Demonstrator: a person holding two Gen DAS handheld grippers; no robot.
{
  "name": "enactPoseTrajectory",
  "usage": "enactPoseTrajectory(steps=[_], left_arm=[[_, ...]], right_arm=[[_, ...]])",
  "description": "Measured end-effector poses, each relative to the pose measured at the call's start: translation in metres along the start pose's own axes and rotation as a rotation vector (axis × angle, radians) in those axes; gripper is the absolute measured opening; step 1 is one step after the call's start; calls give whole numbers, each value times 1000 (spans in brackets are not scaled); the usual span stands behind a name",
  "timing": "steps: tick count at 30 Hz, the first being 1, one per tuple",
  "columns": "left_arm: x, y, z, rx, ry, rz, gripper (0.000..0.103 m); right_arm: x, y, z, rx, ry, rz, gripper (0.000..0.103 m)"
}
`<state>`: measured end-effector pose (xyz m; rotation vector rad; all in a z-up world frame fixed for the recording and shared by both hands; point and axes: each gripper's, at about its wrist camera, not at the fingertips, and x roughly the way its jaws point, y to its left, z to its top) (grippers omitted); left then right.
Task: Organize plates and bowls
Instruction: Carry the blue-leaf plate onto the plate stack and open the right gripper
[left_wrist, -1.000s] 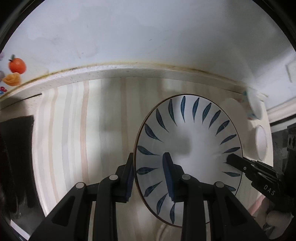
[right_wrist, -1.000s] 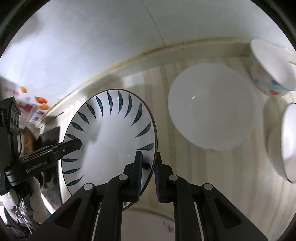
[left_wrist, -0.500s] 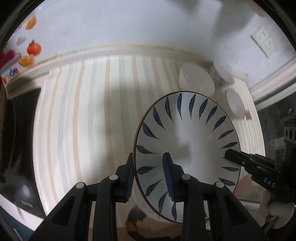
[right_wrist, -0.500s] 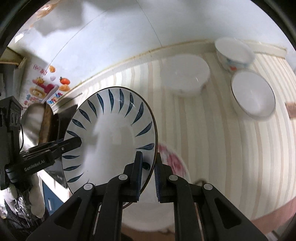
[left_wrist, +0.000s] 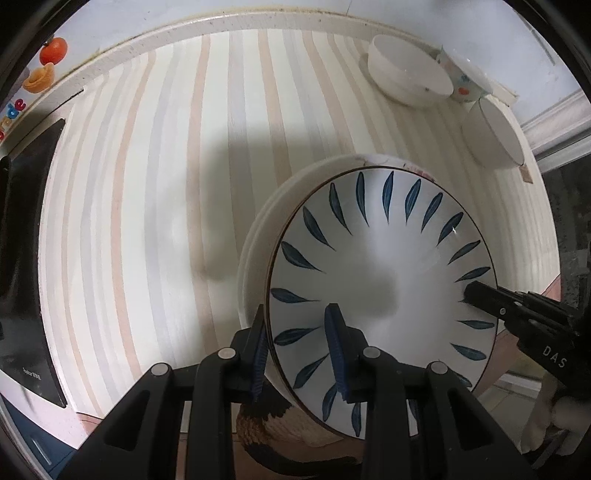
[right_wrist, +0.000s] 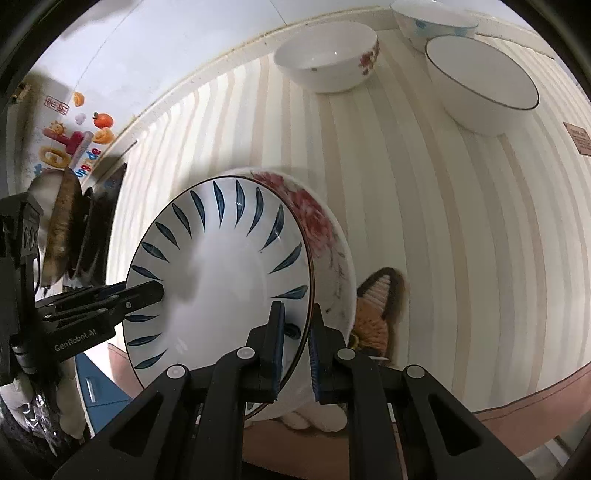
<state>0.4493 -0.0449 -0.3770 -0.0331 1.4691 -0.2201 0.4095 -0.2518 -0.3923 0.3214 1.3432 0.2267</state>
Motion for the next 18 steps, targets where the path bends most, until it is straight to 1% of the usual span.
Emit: enactPoseTrajectory(steps=[7,14,18], left_arm=[[10,-4,1,-21,6,17,27],[8,-1,-4,-23,3,28,27],[8,-1,-8,-35,1,32,27]], right_arm=[[14,-6,0,1,15,-10,14],[13,-2,9,-15,6,-31,14],[13,0,11,-8,14,-32,16]])
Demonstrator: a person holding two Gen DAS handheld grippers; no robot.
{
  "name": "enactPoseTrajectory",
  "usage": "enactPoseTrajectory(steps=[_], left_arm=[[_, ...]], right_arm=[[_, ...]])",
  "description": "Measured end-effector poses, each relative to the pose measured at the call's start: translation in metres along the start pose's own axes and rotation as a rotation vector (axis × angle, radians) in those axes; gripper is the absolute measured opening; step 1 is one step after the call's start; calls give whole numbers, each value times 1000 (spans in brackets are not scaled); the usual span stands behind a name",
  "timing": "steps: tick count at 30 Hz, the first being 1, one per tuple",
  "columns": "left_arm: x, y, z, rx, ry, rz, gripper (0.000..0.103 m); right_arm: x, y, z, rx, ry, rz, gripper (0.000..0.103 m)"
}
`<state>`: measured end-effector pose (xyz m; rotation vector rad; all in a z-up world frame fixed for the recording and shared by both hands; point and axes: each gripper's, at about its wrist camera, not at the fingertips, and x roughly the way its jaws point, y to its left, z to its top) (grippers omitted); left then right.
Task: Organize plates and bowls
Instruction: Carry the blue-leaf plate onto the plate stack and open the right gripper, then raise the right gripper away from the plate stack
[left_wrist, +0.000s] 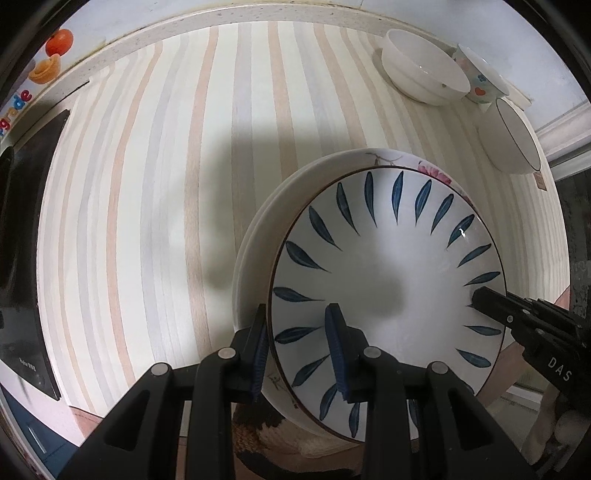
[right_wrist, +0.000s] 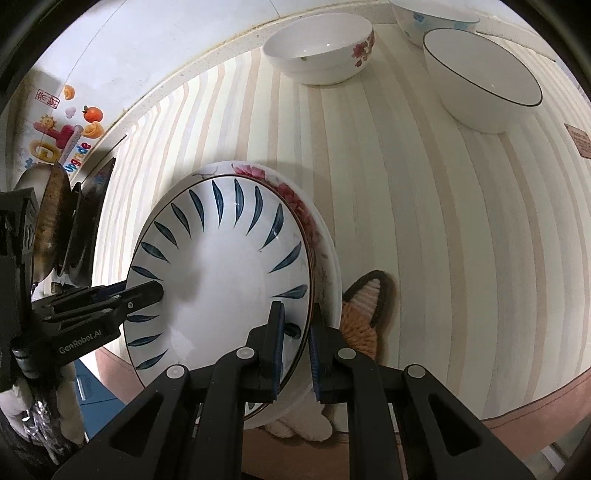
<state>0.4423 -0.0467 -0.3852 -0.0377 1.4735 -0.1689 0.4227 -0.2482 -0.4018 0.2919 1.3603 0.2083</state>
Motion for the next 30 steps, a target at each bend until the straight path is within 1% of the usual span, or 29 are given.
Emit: enactPoseTrajectory(steps=[5,7,12,17,19,21,23,25,28,30], left_arm=[[-2,3,-2,-34,1,-3,27],[-5,3,-2,-49,0,6,27],[-8,4,-8,-76,-9,18,27],[-16,2,-16,-94,-23,46,28],[-20,2,-20,-100,-28,51,28],[-25,2,-22,-99,-39,60,28],[-32,3,-27,-97,-51,66,28],[-39,4,-30,-94,-67,74,28],[-58,1,-35,-85,-99,79,28],[-77,-1,-42,-71,-133,79,28]], right_arm=[[0,3,1,15,4,-10,19],[-1,4,1,23,6,-13,20],[-1,7,2,14,16,-14,28],[-2,12,3,-2,20,-34,29],[-6,16,2,-16,10,-53,33],[-10,20,2,-25,6,-58,40],[-15,23,1,-40,-4,-82,46],[-21,26,-1,-47,-15,-92,48],[-33,29,-6,-44,-26,-100,52],[-43,31,-11,-42,-41,-103,59]])
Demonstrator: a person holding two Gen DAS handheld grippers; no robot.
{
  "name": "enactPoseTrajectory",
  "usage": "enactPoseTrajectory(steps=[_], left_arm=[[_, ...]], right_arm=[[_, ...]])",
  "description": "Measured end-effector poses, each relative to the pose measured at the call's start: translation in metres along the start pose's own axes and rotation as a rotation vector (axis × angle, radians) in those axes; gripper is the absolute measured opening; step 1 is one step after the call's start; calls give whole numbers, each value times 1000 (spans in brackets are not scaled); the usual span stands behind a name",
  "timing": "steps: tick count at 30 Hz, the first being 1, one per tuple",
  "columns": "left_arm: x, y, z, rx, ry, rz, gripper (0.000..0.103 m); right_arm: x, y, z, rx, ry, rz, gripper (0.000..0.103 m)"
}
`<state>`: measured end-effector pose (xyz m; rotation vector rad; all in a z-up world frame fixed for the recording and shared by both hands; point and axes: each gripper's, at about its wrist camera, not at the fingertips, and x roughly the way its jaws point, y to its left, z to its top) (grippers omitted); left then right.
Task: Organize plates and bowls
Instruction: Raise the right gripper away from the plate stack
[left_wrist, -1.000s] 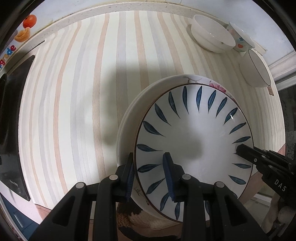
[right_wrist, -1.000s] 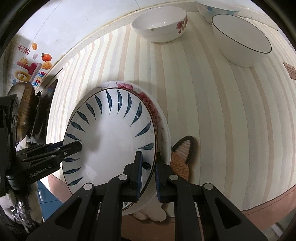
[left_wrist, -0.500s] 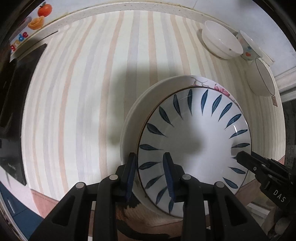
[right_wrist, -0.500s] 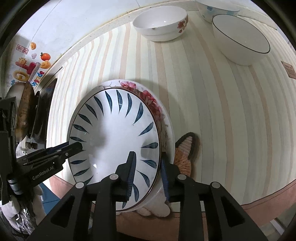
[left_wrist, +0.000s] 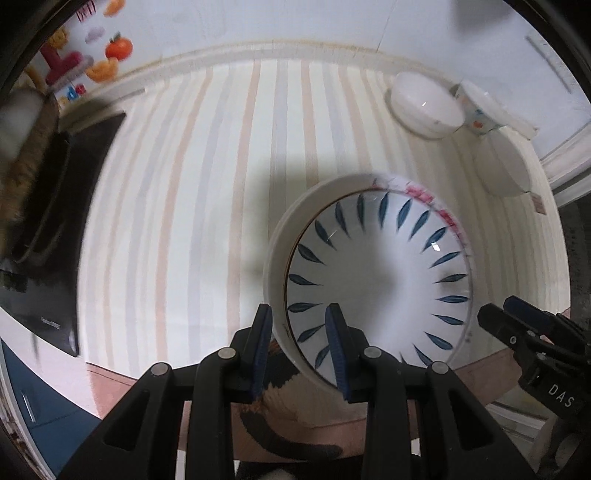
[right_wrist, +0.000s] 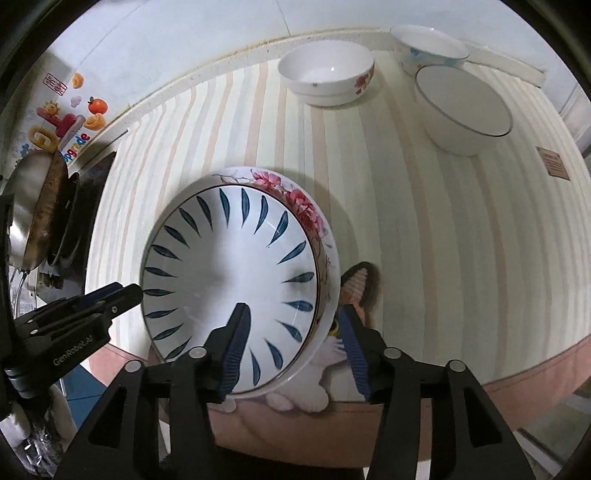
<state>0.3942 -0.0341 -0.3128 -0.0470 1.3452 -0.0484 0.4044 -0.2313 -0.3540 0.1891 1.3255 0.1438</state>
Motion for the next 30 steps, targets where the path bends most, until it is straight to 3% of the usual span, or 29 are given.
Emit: enactPoseTrajectory(steps=[3,6,9,11,13,20,30], left_arm=[[-31,-2,-8,15,-50,-3,28],[-61,-2,-18,28,-107,3,37],[-91,1,-30,35,-145,-6,55],[-103,4,-36,36,-168,-4,78],[-120,8,-45,40,-198,2,85],[-162,16,-75,45,-267,-2,87],[-184,19,-108,65,-278,-31,87]], right_arm=[[-23,5,-11,10,-36,0,64],[-52,13,-25,15,-83,-2,76],[-87,26,-41,12,-141,-5,84],[-106,34,-50,1,-174,-18,86],[-125,44,-60,-7,-207,-28,87],[-183,75,-98,-33,-308,-83,91],[-225,101,-146,-39,-352,-96,93]])
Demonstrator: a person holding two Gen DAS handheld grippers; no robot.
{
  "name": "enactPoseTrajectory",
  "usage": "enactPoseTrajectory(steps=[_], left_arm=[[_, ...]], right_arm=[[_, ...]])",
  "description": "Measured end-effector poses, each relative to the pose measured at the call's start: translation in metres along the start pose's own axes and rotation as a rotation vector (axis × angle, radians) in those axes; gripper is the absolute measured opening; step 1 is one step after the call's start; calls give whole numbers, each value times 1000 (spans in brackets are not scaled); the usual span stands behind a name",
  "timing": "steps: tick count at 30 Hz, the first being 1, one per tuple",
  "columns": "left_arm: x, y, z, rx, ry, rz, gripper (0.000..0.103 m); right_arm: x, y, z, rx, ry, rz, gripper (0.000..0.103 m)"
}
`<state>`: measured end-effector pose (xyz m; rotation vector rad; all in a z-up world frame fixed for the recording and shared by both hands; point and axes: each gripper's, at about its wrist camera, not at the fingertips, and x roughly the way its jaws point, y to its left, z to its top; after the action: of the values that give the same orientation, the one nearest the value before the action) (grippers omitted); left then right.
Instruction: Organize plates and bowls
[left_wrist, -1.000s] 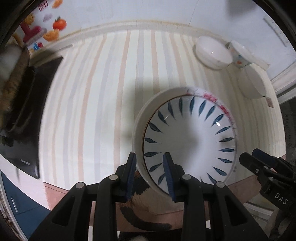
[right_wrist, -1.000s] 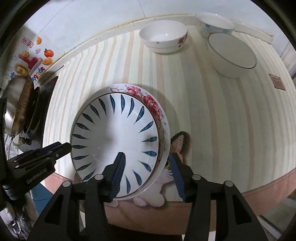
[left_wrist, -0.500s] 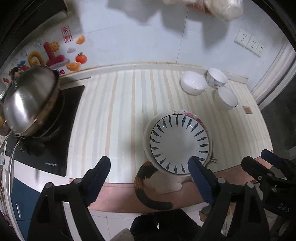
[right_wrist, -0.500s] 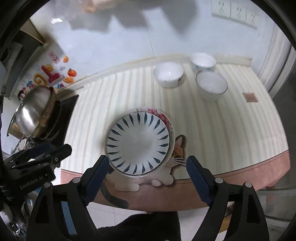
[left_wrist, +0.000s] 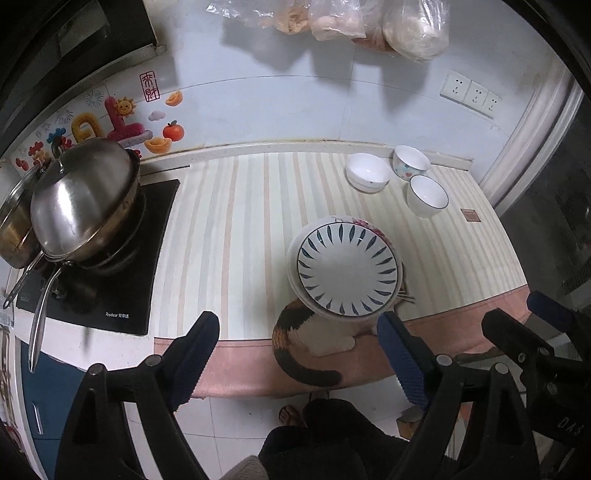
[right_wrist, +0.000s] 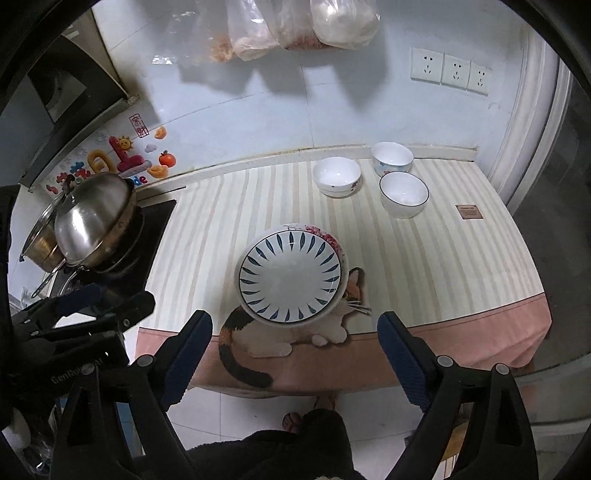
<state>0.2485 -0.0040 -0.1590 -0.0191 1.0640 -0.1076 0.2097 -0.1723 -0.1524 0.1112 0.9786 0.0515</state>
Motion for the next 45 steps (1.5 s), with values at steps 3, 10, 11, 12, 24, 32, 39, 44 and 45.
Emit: enactPoseTrajectory(steps=[3,10,11,12,24,32,39,44,45], left_arm=[[-2,1,0,-13,-2,-8,87],[21,-5,25,-52,0,25,87],[26,-5,29,-59,5,20,87],[37,-8,40,-68,8,22,87],[204,-47,187,-151,150,-36,79],[331,-72,259,-198,309,-107,44],[398,-84,272,-177,423,-119,34],[417,-92,270,-168,456,-120,23],[416,-93,269,-163,452,-116,23]], right_arm=[[-3,1,-2,3,-1,-1,94],[12,-16,12,51,23,55,94],[19,-23,18,65,29,78,94],[25,-29,24,74,31,93,94],[190,-143,147,235,110,209,94],[325,-181,233,219,238,246,66],[406,-178,266,130,357,189,36],[438,-174,270,87,411,109,18],[443,-175,270,84,422,100,14]])
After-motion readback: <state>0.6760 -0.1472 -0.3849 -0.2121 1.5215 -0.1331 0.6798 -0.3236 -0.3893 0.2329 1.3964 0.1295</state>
